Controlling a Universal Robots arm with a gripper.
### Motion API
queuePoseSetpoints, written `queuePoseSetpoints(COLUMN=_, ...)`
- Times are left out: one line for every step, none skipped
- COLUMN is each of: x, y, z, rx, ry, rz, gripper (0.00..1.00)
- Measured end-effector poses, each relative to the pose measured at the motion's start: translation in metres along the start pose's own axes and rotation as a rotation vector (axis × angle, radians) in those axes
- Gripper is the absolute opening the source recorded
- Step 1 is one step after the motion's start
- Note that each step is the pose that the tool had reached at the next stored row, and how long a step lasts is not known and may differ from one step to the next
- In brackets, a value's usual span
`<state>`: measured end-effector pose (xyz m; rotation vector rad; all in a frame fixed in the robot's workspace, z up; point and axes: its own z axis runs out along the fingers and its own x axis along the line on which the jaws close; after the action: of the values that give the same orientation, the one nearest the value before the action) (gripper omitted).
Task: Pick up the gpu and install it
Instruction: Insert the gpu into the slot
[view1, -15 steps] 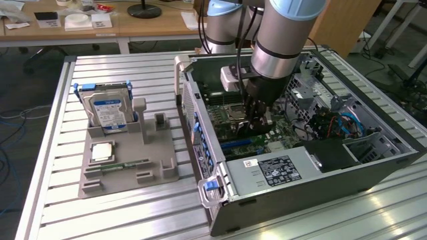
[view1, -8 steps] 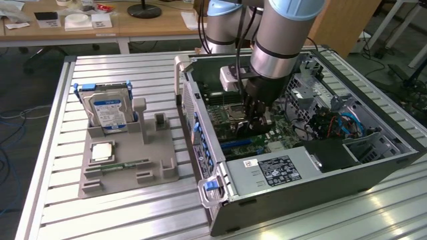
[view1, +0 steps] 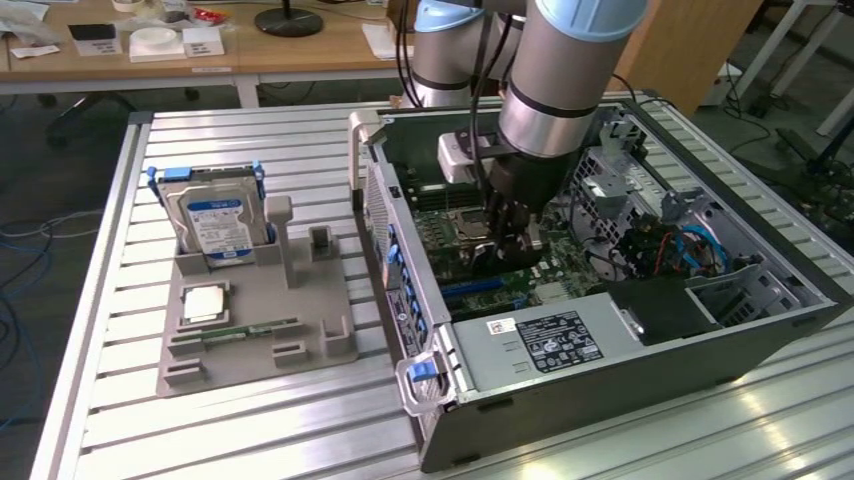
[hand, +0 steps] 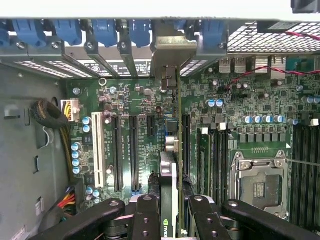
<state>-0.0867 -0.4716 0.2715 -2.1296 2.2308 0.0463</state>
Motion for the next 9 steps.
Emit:
queuePoseSetpoints(x=0.0000, y=0.0002, z=0.0000, rx=0.0000, ry=0.0000, rz=0.000, gripper=0.27)
queuePoseSetpoints(x=0.0000, y=0.0003, z=-0.0001, rx=0.0000, ry=0.0002, rz=0.000, gripper=0.27)
queuePoseSetpoints(x=0.0003, y=0.0004, z=-0.0001, rx=-0.0001, ry=0.0003, rz=0.000, gripper=0.27)
queuePoseSetpoints(x=0.0003, y=0.0005, z=-0.0001, rx=0.0000, ry=0.0002, rz=0.000, gripper=0.27)
queuePoseSetpoints(x=0.0003, y=0.0008, z=0.0000, rx=0.0000, ry=0.0002, rz=0.000, gripper=0.27)
queuePoseSetpoints(x=0.0004, y=0.0011, z=0.0002, rx=0.0000, ry=0.0002, rz=0.000, gripper=0.27)
queuePoseSetpoints(x=0.0004, y=0.0014, z=0.0006, rx=0.0000, ry=0.0001, rz=0.000, gripper=0.27)
queuePoseSetpoints(x=0.0004, y=0.0017, z=0.0013, rx=0.0000, ry=0.0000, rz=0.000, gripper=0.27)
queuePoseSetpoints(x=0.0005, y=0.0018, z=0.0022, rx=0.0000, ry=0.0001, rz=0.000, gripper=0.27)
